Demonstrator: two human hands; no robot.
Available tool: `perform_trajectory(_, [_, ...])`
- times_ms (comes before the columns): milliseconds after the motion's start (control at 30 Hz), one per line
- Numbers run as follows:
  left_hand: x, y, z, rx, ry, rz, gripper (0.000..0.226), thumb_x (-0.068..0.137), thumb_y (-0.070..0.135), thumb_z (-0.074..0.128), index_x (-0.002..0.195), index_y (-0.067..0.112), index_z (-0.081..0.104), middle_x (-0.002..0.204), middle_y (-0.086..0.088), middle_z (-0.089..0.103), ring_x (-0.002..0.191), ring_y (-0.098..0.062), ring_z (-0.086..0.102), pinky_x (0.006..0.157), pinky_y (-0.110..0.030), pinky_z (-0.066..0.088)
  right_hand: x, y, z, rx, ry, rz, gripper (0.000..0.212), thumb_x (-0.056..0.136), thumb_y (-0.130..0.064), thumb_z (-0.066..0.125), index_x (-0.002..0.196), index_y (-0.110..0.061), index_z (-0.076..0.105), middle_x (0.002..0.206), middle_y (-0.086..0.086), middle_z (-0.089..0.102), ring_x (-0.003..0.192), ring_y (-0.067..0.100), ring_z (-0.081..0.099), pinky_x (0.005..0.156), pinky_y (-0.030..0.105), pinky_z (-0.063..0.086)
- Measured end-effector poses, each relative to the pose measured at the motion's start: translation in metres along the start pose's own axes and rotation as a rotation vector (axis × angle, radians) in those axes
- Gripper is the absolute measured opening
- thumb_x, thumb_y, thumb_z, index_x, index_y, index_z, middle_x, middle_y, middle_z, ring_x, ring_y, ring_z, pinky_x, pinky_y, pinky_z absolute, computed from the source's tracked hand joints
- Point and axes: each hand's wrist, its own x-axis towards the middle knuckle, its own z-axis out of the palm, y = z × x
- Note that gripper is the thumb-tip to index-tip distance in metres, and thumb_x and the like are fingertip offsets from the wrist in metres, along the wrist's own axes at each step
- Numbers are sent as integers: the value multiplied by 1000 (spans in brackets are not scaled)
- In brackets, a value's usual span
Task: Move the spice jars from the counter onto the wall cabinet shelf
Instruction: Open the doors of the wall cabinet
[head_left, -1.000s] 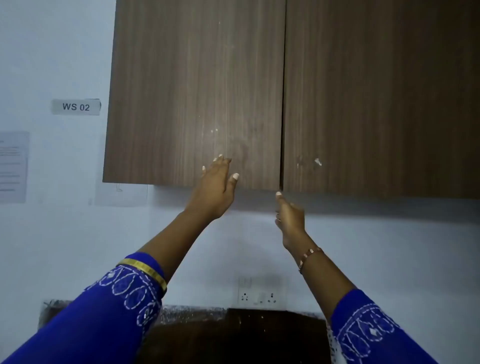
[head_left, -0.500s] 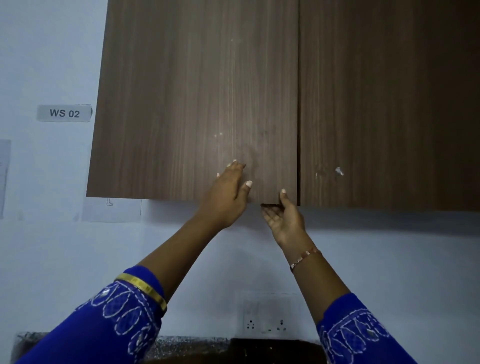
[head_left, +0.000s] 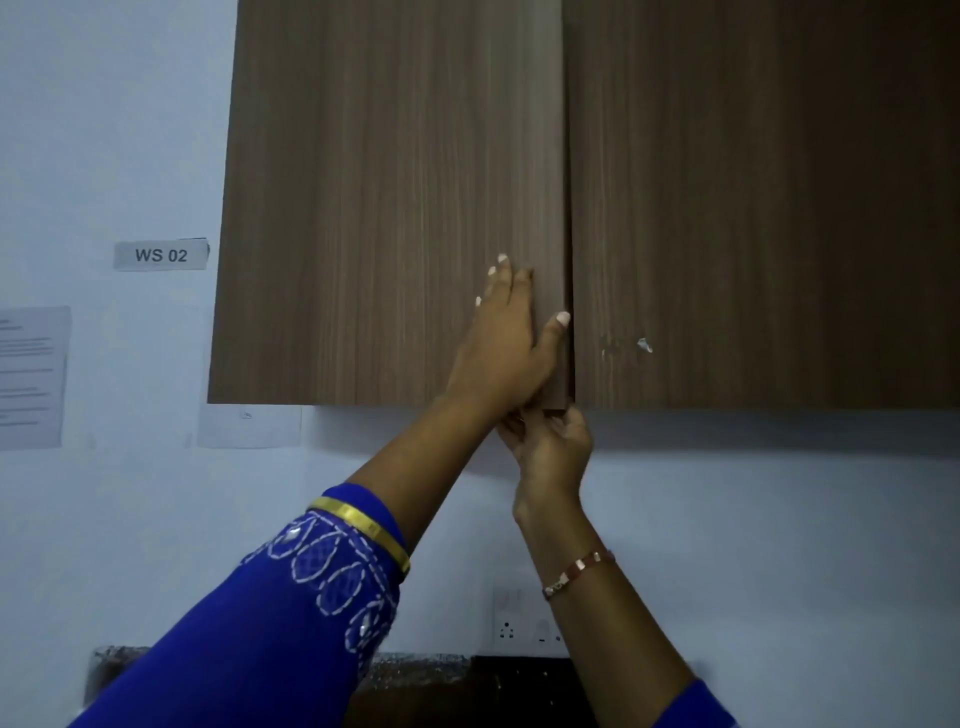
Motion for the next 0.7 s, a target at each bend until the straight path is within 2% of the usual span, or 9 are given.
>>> perform_trajectory(67, [-1, 16, -9, 15, 78, -33, 73, 94, 38, 43, 148, 6, 5, 158, -13, -2, 147, -25, -2, 118, -40, 2, -21, -9, 11, 114, 2, 28, 19, 90, 1, 53, 96, -15, 61, 97, 9, 67, 86, 19, 65, 74, 30, 56])
perform_trajectory(133, [-3, 29, -22, 33, 148, -95, 81, 91, 38, 50, 148, 5, 1, 158, -15, -3, 147, -26, -4, 118, -40, 1, -41, -14, 21, 295, -41, 76, 25, 96, -2, 40, 99, -13, 62, 94, 8, 66, 90, 21, 63, 78, 32, 52])
perform_trajectory(167, [-4, 35, -29, 45, 171, -134, 85, 90, 36, 54, 148, 5, 0, 158, -15, -4, 147, -27, -4, 118, -40, 1, -50, -15, 25, 280, -45, 50, 26, 96, -1, 39, 101, -10, 62, 93, 8, 66, 91, 22, 63, 80, 33, 53])
perform_trajectory(233, [-6, 45, -46, 58, 185, -210, 92, 86, 27, 61, 147, 4, -3, 158, -16, -5, 146, -28, -5, 118, -42, 1, -66, -15, 32, 126, -28, -54, 20, 92, 4, 47, 95, -7, 63, 83, 4, 67, 86, 18, 65, 78, 29, 56])
perform_trajectory(300, [-9, 53, -61, 47, 160, -272, 94, 83, 13, 62, 147, 3, -6, 157, -16, -7, 146, -28, -7, 118, -42, 1, -78, -14, 37, -87, -14, -183, 8, 87, 0, 58, 93, -3, 62, 77, -3, 65, 81, 12, 64, 78, 27, 56])
perform_trajectory(367, [-12, 60, -74, 28, 123, -322, 95, 82, 2, 59, 147, 4, -10, 157, -16, -12, 146, -29, -11, 118, -42, -2, -88, -12, 41, -232, -19, -299, 14, 82, -4, 66, 94, 1, 61, 75, -8, 63, 75, 0, 64, 74, 18, 54])
perform_trajectory(467, [-20, 63, -91, 4, 126, -344, 93, 81, -4, 54, 146, 4, -12, 157, -15, -14, 145, -28, -14, 117, -43, -6, -103, -12, 48, -302, -76, -378, 18, 80, -7, 69, 94, 2, 62, 75, -15, 63, 71, -15, 62, 68, 5, 50])
perform_trajectory(567, [-31, 56, -114, -20, 129, -342, 93, 82, -2, 54, 146, 6, -13, 157, -12, -14, 146, -26, -13, 119, -46, -5, -122, -14, 58, -334, -147, -389, 19, 80, -13, 71, 91, -3, 60, 80, -5, 69, 77, -5, 65, 70, 13, 52])
perform_trajectory(700, [-52, 46, -158, -138, 122, -323, 92, 83, 1, 54, 147, 9, -11, 158, -11, -6, 147, -27, 1, 119, -49, 12, -152, -17, 81, -496, -210, -464, 26, 80, -19, 71, 81, -12, 46, 81, 10, 67, 81, 19, 66, 66, 16, 47])
